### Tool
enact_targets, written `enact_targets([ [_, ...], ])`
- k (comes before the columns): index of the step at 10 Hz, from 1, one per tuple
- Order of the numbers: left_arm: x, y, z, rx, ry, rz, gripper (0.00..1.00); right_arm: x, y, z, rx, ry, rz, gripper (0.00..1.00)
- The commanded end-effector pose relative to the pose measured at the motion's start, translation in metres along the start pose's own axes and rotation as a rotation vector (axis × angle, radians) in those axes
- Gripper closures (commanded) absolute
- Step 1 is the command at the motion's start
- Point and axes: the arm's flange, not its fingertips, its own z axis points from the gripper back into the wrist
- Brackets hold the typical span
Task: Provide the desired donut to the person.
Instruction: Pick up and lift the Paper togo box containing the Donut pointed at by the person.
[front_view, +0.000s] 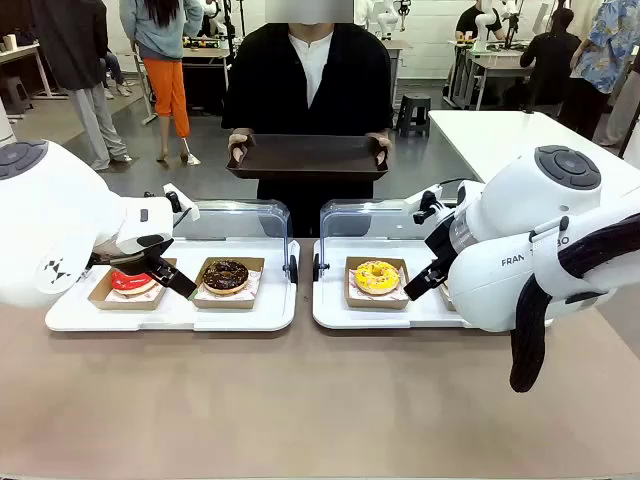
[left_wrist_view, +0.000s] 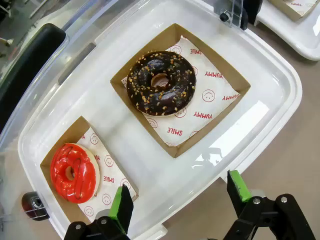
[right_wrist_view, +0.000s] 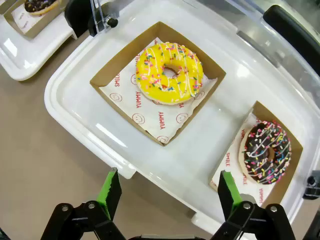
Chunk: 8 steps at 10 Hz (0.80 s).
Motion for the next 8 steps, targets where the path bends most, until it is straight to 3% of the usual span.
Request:
enact_targets([
  [1,0.0000,-0.0001,0.0000,0.000,0.000,0.000,0.00,0.0000,0.0000,0.0000,0.000,0.000,0.000,0.00],
  [8,0.0000,-0.0001,0.0000,0.000,0.000,0.000,0.00,0.0000,0.0000,0.0000,0.000,0.000,0.000,0.00],
])
